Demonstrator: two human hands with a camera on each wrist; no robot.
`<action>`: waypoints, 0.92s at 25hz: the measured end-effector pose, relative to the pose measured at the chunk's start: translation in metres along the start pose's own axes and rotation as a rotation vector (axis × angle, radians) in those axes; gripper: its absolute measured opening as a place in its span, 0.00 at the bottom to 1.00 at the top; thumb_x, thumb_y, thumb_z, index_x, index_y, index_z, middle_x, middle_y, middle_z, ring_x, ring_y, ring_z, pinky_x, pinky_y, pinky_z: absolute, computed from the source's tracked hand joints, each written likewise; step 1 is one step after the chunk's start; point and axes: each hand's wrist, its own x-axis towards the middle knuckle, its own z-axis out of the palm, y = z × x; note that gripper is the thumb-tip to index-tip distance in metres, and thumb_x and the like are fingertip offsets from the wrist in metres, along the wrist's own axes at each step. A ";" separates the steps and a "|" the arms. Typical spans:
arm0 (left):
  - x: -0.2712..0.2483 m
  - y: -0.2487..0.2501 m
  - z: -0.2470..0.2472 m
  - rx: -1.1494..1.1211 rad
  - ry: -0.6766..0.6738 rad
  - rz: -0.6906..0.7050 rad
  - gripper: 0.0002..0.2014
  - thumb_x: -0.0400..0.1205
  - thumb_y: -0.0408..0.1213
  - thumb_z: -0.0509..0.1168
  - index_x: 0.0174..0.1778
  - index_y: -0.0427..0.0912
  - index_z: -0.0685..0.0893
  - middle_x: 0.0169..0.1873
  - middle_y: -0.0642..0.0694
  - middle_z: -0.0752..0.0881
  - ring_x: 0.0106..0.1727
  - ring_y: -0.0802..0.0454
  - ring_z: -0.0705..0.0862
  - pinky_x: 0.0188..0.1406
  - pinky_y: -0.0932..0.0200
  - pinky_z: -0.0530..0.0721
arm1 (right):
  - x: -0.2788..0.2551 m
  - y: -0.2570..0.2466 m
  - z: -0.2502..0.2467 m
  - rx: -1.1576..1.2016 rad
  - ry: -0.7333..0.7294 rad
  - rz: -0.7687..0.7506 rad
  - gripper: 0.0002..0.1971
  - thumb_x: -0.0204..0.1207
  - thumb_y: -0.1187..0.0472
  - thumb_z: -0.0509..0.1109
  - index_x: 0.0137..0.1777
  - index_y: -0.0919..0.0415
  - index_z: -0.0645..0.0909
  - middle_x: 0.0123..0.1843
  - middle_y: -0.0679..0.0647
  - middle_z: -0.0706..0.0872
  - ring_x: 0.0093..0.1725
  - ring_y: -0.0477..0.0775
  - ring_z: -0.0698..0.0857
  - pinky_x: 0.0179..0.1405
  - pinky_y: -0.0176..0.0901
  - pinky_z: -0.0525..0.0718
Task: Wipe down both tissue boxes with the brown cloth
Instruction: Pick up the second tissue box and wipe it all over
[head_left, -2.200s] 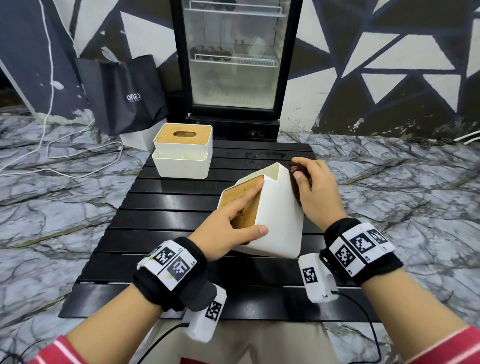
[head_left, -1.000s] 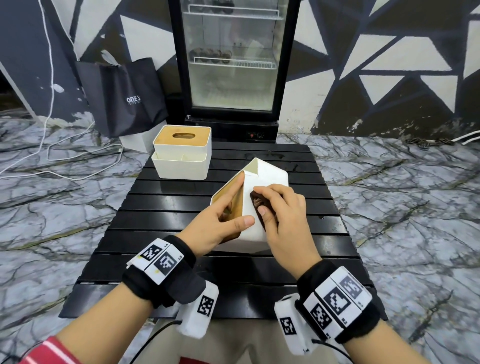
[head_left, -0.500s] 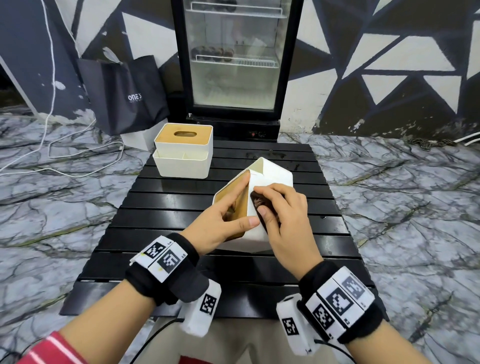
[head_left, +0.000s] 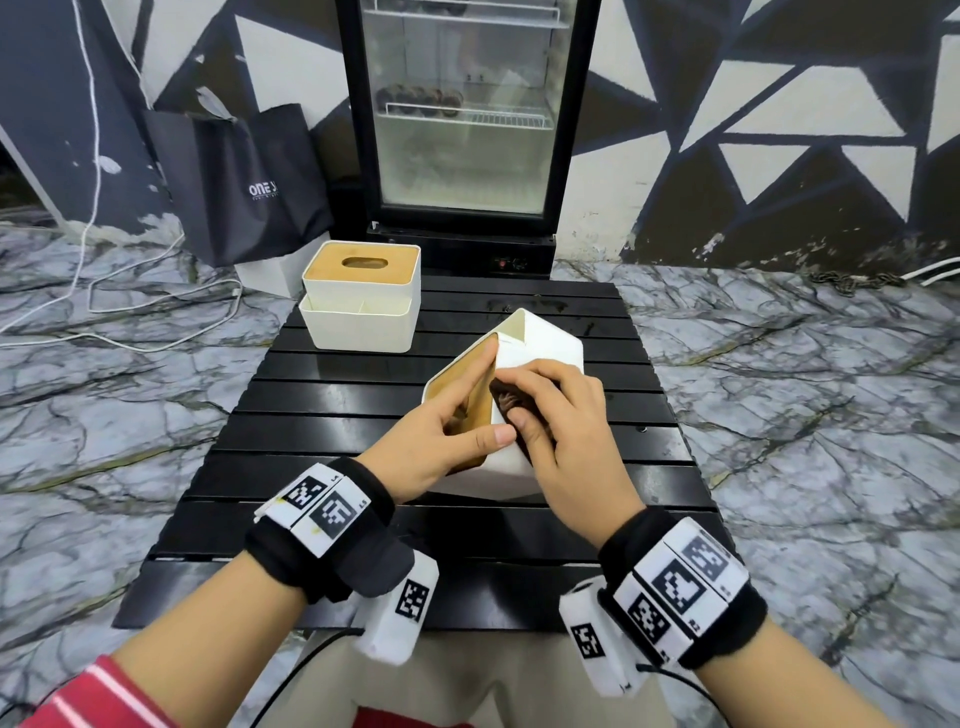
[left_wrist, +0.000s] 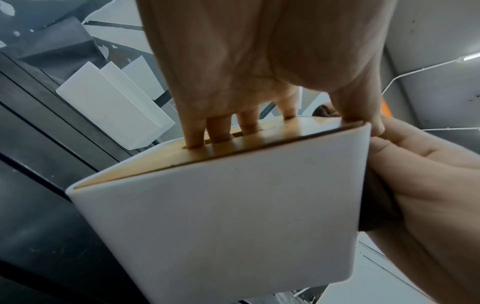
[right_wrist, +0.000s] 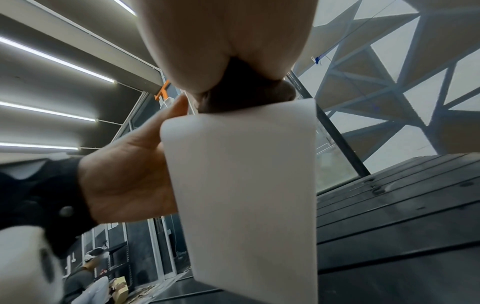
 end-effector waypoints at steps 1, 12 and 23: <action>0.000 0.000 0.000 0.013 0.001 0.000 0.40 0.78 0.42 0.70 0.77 0.70 0.52 0.75 0.43 0.70 0.64 0.44 0.79 0.52 0.43 0.81 | 0.005 0.003 -0.001 -0.005 0.003 0.004 0.16 0.78 0.58 0.57 0.64 0.52 0.76 0.60 0.47 0.76 0.57 0.48 0.68 0.61 0.22 0.61; 0.000 -0.001 -0.007 0.112 -0.090 0.010 0.42 0.72 0.50 0.72 0.75 0.77 0.53 0.77 0.58 0.67 0.63 0.67 0.76 0.58 0.70 0.77 | 0.049 0.038 -0.018 -0.061 0.037 0.082 0.17 0.77 0.61 0.58 0.64 0.55 0.77 0.60 0.54 0.77 0.58 0.54 0.69 0.56 0.24 0.60; -0.022 0.003 -0.059 0.296 -0.106 -0.035 0.39 0.64 0.50 0.69 0.65 0.87 0.61 0.64 0.57 0.76 0.64 0.63 0.77 0.71 0.58 0.73 | 0.064 0.012 -0.056 0.038 -0.256 0.182 0.14 0.80 0.63 0.62 0.63 0.50 0.77 0.57 0.49 0.79 0.54 0.43 0.75 0.48 0.13 0.65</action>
